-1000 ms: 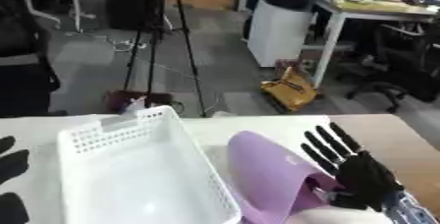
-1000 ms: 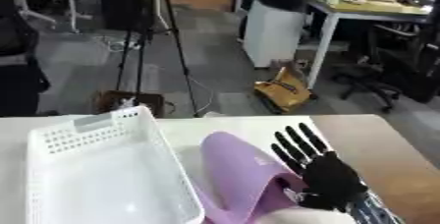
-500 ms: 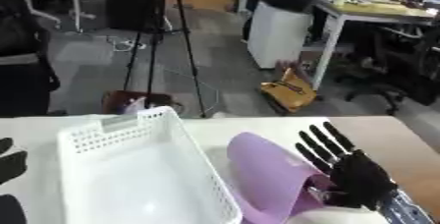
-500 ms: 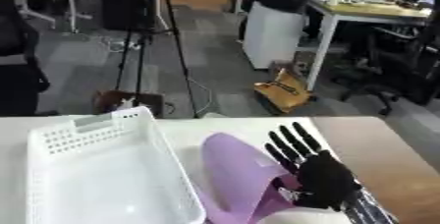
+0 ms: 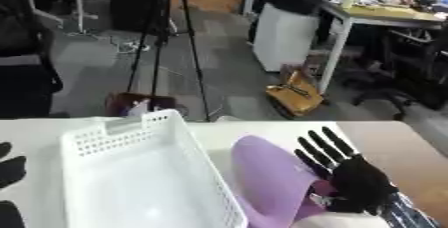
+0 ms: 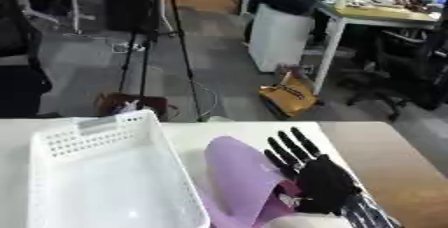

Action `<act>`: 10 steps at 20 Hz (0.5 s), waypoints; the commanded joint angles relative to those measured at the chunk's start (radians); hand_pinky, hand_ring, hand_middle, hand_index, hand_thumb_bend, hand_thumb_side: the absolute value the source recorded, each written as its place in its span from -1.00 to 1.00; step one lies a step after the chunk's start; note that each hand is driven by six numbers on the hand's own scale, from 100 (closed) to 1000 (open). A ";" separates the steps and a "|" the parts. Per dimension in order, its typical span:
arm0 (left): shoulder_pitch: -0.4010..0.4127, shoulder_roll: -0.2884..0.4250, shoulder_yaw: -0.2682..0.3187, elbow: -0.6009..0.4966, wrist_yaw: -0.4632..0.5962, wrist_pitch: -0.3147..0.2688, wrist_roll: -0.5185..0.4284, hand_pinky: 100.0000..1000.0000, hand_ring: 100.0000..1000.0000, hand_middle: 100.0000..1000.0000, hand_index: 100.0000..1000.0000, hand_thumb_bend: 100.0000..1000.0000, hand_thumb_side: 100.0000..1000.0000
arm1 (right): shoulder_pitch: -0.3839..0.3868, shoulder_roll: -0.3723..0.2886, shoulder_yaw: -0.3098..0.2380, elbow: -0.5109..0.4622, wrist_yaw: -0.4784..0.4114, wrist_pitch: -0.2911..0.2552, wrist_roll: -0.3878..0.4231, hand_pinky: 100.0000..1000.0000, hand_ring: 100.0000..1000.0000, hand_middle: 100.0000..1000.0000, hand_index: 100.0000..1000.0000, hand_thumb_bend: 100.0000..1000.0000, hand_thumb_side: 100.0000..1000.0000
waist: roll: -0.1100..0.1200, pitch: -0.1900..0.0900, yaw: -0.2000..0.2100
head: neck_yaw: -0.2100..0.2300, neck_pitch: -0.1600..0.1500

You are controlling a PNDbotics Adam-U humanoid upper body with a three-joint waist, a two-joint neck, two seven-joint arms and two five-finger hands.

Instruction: Pick up objects on the table and place them in the box.

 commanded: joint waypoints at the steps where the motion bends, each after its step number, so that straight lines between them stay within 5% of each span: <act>1: -0.014 0.001 -0.004 -0.018 0.003 -0.001 -0.003 0.43 0.52 0.60 0.47 -1.00 0.45 | -0.021 -0.019 0.003 0.011 0.017 0.004 -0.009 0.87 0.90 0.88 1.00 -0.70 1.00 | 0.001 -0.015 0.004 | -0.007 -0.021; 10: -0.016 0.000 -0.008 -0.018 0.007 -0.001 -0.008 0.44 0.52 0.60 0.47 -1.00 0.45 | -0.038 -0.017 -0.008 0.032 0.011 0.036 -0.043 0.86 0.88 0.86 1.00 -0.78 1.00 | 0.003 -0.009 0.009 | -0.010 -0.029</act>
